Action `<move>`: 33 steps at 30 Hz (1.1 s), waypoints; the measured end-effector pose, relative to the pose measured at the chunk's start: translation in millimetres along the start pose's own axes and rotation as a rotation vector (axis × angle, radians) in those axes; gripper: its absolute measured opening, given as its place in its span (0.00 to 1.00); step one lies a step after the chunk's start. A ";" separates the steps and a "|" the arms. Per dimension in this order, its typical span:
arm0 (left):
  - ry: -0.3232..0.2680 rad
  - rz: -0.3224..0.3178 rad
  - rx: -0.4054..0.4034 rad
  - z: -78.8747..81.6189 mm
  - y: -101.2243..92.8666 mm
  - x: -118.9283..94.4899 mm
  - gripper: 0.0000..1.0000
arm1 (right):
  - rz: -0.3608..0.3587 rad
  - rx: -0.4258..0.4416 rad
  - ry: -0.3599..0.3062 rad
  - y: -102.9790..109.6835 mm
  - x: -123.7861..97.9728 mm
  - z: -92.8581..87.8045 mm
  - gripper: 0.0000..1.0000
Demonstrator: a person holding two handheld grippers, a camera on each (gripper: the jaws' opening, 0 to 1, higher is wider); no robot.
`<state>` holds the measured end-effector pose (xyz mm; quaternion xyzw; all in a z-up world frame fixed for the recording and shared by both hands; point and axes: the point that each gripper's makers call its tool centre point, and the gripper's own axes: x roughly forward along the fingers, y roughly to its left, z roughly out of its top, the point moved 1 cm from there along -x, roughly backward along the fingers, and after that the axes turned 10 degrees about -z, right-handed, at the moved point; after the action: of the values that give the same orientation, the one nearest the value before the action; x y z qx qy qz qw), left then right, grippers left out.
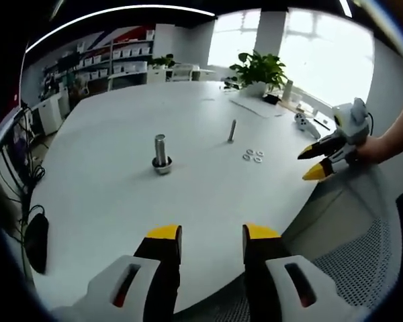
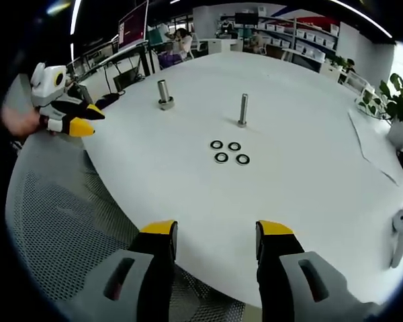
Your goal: Place the washer onto the threaded stud by aligning its center hole with the stud, sliding it down to the base, and recovering from edge contact or off-axis alignment until the washer reaches the visible bottom stop.
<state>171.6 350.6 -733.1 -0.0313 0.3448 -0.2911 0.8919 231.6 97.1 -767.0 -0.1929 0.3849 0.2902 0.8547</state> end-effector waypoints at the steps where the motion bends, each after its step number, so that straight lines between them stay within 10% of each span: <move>1: 0.001 -0.005 0.002 -0.3 -0.9 0.2 0.35 | 0.001 0.002 -0.003 0.0 0.0 0.4 0.49; 33: -0.053 0.023 0.021 9.4 4.2 -4.7 0.34 | -0.019 -0.007 0.010 -1.9 0.8 -0.5 0.49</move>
<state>176.8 355.2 -724.2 -0.0257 0.3183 -0.2837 0.9042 233.0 95.6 -767.8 -0.2010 0.3864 0.2822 0.8548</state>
